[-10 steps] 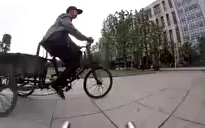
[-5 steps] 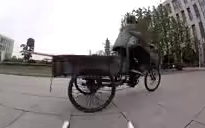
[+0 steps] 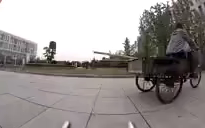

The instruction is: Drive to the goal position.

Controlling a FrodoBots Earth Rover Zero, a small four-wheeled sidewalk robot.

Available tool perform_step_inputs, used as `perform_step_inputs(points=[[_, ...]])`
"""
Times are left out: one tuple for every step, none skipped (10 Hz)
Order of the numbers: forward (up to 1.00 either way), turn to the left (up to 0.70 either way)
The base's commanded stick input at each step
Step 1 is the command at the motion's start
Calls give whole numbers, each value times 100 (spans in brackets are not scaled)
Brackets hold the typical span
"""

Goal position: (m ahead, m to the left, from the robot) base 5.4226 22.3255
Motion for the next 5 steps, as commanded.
perform_step_inputs(points=[[0, 45], [0, 45], [0, 45], [0, 45], [0, 45]])
